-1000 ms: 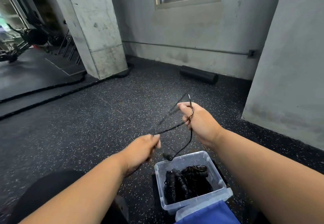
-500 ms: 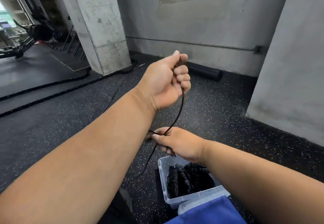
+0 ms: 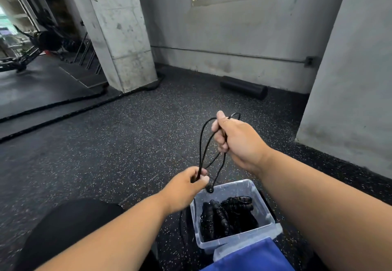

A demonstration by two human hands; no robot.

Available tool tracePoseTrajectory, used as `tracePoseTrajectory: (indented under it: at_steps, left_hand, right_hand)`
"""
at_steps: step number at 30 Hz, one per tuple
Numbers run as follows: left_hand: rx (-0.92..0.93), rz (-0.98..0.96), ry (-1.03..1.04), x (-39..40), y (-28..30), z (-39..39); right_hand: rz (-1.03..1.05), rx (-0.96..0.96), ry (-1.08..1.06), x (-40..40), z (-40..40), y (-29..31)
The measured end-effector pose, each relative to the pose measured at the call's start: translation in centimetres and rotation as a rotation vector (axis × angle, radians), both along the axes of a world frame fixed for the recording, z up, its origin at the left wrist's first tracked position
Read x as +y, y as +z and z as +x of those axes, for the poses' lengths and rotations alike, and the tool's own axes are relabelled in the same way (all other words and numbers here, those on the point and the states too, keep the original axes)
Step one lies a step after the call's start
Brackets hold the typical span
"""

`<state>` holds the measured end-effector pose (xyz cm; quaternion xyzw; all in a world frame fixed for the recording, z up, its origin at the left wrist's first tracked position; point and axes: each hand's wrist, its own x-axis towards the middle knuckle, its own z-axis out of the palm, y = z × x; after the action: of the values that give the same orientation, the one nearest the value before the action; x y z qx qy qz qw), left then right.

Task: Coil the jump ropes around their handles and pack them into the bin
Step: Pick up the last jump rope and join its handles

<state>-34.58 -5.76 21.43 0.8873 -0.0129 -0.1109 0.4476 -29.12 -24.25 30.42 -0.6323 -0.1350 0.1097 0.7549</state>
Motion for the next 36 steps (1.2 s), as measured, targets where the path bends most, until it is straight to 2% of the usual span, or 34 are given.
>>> tracePoseTrajectory:
  at_steps: [3,5,9,11,13,15,18,21,23,25,27,30,32,33,34,36]
  left_hand:
    - [0.024,0.013,0.019,0.6,-0.8,1.1]
    - [0.009,-0.118,0.070,0.5,0.4,1.4]
    - [-0.100,-0.300,0.145,-0.1,6.7,1.4]
    - [-0.128,-0.465,0.157,-0.6,9.8,1.6]
    - [-0.134,-0.653,0.157,-1.6,12.7,1.8]
    - [-0.112,-0.761,0.133,-2.9,15.0,2.0]
    - [-0.085,-0.846,0.079,-4.4,17.2,2.3]
    - [-0.070,-0.889,0.044,-5.2,18.0,3.0]
    - [-0.101,-0.866,0.042,-4.9,17.9,3.7]
    - [-0.176,-0.783,0.074,-3.6,17.5,4.3]
    - [-0.279,-0.552,0.164,-0.8,16.1,5.3]
    - [-0.448,0.063,0.365,5.6,12.7,6.5]
    - [-0.426,0.512,0.467,9.9,9.7,6.8]
    - [-0.388,0.663,0.507,11.2,8.5,6.6]
    - [-0.367,0.732,0.529,11.9,7.3,6.4]
    - [-0.423,0.669,0.497,11.3,6.0,5.3]
  right_hand:
    - [0.003,-0.037,-0.005,0.1,-0.3,0.5]
    - [-0.050,-0.075,-0.004,-0.4,-0.1,0.5]
    - [-0.109,-0.093,0.129,-1.5,0.1,-0.4]
    - [-0.165,-0.063,0.172,-1.1,-0.2,-1.1]
    - [-0.277,-0.100,0.197,-0.1,-0.7,-2.1]
    - [-0.346,-0.139,0.252,1.0,-1.4,-3.0]
    - [-0.354,-0.136,0.313,2.3,-2.3,-3.8]
    - [-0.455,-0.184,0.334,2.5,-2.8,-3.6]
    - [-0.525,-0.208,0.261,2.5,-2.8,-3.1]
    - [-0.566,-0.233,0.120,2.0,-2.5,-2.6]
    - [-0.545,-0.215,0.020,1.2,-2.2,-1.7]
    - [-0.494,-0.206,-0.026,-0.1,-1.5,-0.4]
    - [-0.437,-0.198,-0.018,-0.3,-1.3,0.2]
    - [-0.407,-0.196,-0.007,-0.2,-1.3,0.3]
    - [-0.387,-0.197,0.001,0.0,-1.3,0.4]
    - [-0.360,-0.203,0.008,0.3,-1.3,0.7]
